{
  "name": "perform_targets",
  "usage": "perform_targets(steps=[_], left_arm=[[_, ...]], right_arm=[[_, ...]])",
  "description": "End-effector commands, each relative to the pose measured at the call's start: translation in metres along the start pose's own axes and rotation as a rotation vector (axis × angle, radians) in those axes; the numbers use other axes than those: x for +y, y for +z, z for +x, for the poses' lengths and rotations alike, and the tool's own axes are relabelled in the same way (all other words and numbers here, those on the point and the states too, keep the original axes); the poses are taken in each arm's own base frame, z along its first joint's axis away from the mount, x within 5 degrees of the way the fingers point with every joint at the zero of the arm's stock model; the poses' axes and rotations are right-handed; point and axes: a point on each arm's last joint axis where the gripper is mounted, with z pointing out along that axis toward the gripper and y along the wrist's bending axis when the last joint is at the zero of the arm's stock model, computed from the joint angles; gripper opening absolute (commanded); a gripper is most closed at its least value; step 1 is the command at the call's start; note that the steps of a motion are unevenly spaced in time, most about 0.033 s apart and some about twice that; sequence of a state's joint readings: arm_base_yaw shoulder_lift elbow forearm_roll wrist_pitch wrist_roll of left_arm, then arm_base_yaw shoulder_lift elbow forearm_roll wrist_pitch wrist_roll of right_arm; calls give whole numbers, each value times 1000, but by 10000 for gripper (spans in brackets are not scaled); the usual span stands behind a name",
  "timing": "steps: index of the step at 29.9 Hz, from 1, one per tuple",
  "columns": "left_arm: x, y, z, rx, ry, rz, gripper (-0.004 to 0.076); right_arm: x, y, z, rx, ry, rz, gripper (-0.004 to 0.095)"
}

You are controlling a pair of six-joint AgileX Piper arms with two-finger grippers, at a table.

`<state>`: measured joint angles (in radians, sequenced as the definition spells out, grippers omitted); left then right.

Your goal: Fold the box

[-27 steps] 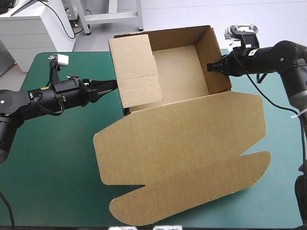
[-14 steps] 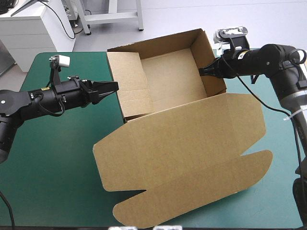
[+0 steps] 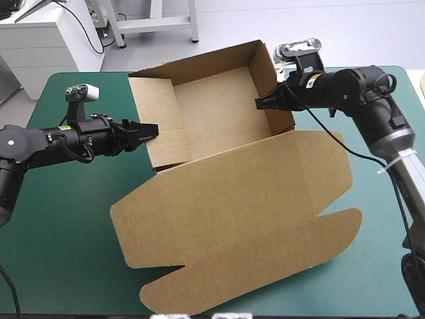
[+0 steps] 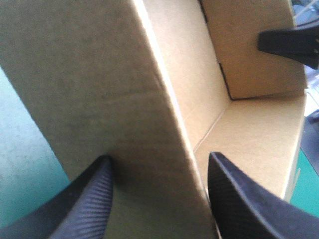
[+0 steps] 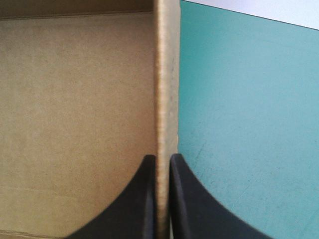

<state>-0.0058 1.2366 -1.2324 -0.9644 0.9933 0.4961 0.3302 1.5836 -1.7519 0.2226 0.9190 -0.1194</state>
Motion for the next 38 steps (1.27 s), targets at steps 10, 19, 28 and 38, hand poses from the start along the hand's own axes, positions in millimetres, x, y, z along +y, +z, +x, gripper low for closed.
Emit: perform_targets(steps=[10,19,28,38], left_arm=[[10,-13,-6,-58,-119,-235,380],[20,-6,-6,-43,-202,-272,28],[25,-4,-14,-100,-35,-303,-8],[23,40,-34,82,158,-339,-8]], right_arm=[[83,-20,-10,-178,-51,23,-17],[105,-22,-3,-162,-95,44,-18],[75,-16,4,-25,-16,120,-20],[25,14,27,313,77,175,-20]])
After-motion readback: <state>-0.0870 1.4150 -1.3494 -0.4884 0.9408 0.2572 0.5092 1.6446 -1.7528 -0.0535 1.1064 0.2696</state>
